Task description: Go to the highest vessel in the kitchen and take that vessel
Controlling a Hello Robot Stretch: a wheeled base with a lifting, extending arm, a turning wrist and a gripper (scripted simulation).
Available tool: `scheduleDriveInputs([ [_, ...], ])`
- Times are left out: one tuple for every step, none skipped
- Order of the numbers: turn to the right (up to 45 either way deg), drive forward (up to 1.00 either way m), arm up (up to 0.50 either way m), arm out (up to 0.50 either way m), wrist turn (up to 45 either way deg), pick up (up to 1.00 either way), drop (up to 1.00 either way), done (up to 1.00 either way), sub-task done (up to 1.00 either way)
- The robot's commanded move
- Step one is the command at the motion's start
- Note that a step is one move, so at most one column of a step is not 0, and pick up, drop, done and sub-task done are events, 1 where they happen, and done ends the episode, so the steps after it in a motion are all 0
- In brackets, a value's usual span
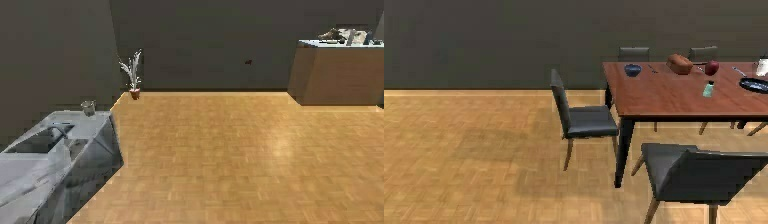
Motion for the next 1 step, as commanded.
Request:
scheduleDriveInputs([
  [-3.0,0.00,0.00,0.00,0.0,0.00,0.00,0.00,0.00],
])
